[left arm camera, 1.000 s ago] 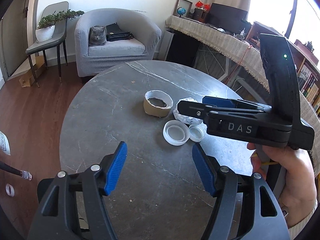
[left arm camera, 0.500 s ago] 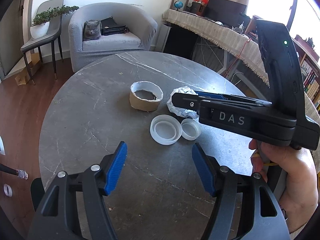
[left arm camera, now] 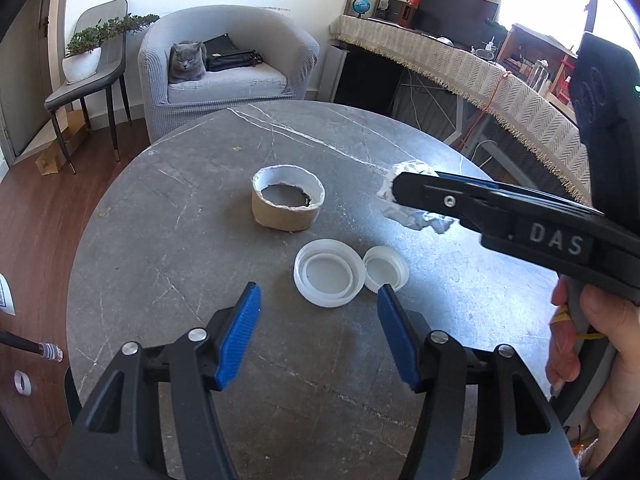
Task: Collect trash
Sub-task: 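Grasp the crumpled white paper with the right tool while the left tool approaches the white lids, then close the left tool on the large white plastic lid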
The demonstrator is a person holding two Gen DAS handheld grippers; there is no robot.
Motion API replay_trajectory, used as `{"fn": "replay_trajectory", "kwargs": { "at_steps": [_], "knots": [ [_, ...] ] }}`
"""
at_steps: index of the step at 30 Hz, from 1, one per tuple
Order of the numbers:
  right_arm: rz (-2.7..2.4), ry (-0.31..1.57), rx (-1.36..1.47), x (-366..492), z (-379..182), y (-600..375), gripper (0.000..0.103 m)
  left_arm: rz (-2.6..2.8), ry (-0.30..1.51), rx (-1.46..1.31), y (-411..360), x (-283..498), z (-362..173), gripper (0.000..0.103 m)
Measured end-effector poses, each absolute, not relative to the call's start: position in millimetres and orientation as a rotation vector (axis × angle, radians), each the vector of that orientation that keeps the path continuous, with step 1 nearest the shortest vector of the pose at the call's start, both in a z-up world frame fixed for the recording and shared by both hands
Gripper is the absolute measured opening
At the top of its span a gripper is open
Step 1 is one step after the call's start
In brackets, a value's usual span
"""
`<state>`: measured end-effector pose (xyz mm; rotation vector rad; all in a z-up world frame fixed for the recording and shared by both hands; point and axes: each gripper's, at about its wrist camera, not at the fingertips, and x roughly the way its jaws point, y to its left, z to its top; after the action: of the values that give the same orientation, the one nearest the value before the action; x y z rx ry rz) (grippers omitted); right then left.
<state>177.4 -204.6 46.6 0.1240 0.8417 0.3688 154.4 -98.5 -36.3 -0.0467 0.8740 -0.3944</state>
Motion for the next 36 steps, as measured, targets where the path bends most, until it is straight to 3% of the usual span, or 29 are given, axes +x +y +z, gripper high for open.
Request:
{"fn": "replay_trajectory", "kwargs": {
  "at_steps": [18,21,36],
  "knots": [
    [0.362,0.831,0.103,168,52,-227,0.042,-0.311,0.880,0.087,-122,165,-37,0.056],
    [0.363,0.835,0.097,167,50,-228,0.042,-0.307,0.879,0.088,-123,165,-37,0.042],
    [0.395,0.837,0.078,161,55,-207,0.042,-0.303,0.867,0.009,-93,153,-26,0.042]
  ]
}}
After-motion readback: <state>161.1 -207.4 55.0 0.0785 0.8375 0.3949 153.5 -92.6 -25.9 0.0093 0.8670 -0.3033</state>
